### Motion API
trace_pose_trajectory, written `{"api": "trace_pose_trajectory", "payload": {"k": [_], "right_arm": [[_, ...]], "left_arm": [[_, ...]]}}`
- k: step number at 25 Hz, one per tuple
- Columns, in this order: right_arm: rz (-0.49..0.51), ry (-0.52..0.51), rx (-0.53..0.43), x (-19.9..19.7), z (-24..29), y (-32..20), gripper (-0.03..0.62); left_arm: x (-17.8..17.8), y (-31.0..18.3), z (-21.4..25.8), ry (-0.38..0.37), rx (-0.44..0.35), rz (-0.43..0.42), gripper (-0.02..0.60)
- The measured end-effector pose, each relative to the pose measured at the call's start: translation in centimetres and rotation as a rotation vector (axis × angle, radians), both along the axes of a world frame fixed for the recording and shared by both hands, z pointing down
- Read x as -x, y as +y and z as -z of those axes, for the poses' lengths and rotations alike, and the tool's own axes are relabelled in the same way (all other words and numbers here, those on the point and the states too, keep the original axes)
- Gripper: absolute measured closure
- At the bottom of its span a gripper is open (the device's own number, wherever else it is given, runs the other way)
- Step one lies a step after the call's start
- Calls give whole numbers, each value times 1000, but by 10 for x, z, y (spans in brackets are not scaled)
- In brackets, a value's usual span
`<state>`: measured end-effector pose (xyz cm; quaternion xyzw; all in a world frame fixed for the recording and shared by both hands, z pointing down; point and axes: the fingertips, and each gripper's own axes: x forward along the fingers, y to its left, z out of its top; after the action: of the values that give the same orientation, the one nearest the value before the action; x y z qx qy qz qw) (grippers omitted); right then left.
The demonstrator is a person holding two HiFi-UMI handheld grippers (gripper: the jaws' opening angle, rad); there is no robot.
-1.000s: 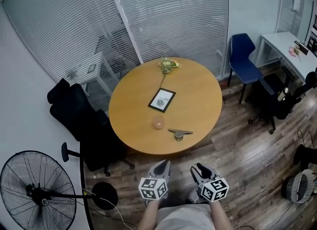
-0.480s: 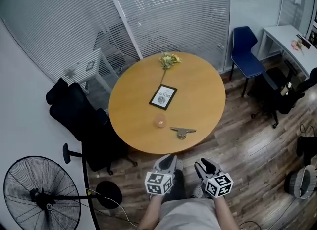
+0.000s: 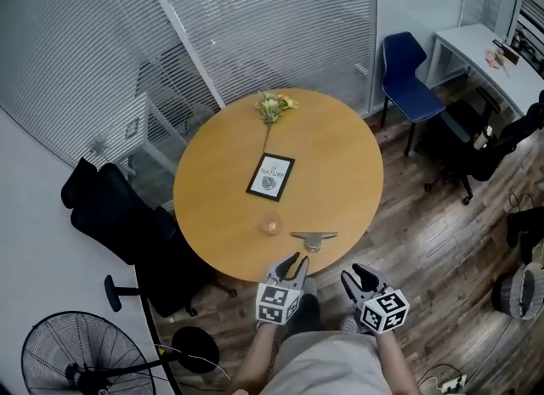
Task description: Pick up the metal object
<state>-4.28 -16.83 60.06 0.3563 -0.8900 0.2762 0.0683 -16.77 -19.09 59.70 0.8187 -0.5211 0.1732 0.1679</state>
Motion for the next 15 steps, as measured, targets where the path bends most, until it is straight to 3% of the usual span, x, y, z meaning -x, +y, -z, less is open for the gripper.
{"api": "trace_pose_trajectory", "payload": {"k": [7,15], "right_arm": [[-33,40,37,17,-9,-21,470],[-51,78,22,28,0,-54,470]], "left_arm": [[10,-39,-59,-195,64,-252,508],[1,-50,-127,-395,140,-541,491]]}}
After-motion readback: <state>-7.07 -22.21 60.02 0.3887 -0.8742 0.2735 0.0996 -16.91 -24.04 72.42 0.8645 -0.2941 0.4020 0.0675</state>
